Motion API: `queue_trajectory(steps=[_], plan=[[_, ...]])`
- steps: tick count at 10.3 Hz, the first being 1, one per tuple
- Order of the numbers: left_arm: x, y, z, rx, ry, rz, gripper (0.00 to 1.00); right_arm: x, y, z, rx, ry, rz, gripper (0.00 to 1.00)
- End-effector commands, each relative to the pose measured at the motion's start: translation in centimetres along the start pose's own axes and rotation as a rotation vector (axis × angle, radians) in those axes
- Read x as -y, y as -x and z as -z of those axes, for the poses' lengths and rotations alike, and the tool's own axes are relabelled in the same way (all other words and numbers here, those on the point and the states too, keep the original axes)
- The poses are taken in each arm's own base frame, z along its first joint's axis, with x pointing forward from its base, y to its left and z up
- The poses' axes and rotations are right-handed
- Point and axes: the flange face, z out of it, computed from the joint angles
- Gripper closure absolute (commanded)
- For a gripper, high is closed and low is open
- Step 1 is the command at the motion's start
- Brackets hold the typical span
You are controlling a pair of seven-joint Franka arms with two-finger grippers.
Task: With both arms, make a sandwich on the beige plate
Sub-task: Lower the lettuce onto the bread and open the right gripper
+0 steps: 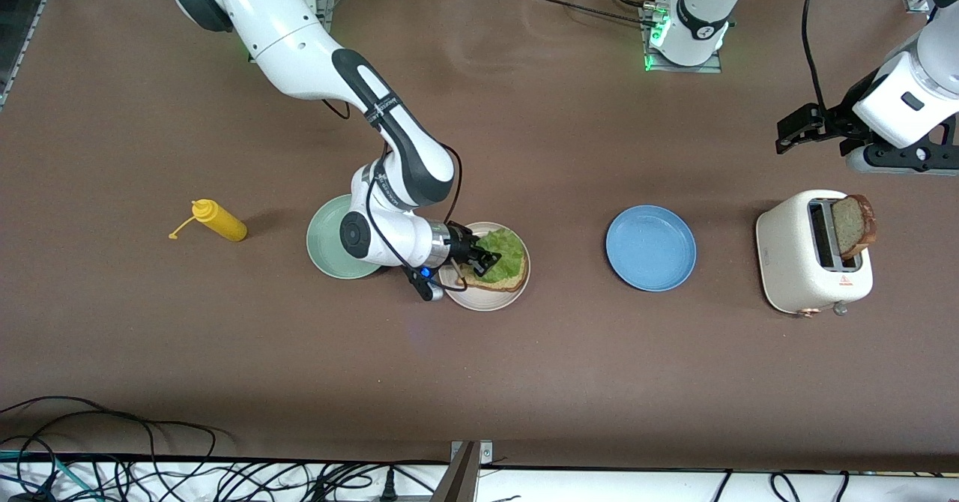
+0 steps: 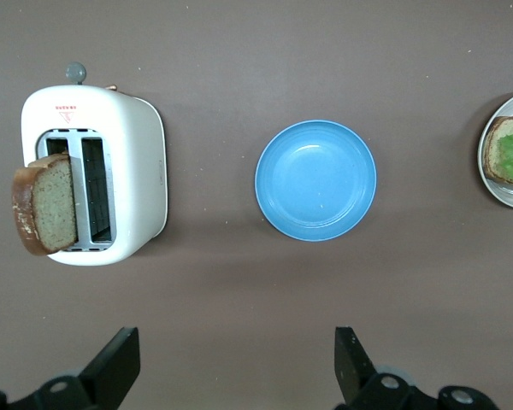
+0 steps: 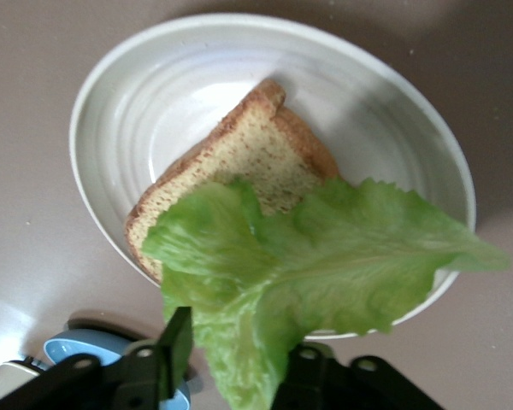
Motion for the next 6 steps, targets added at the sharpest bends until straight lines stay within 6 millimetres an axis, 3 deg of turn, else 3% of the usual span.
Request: queue_trajectory(steps=[1, 3, 6], plan=[[0.2, -0.1, 0.6, 0.003, -0.012, 0.0, 0.0, 0.9, -1.0, 2.5, -0.012, -0.036, -0.007, 0.0], [0.2, -0.1, 0.6, 0.003, -0.012, 0.0, 0.0, 1.6, -1.8, 4.6, -0.019, -0.067, -0.019, 0.0], [0.2, -0.1, 0.6, 0.003, -0.012, 0.0, 0.0, 2.1, -0.8, 4.8, -0.005, -0.085, -0.056, 0.0]])
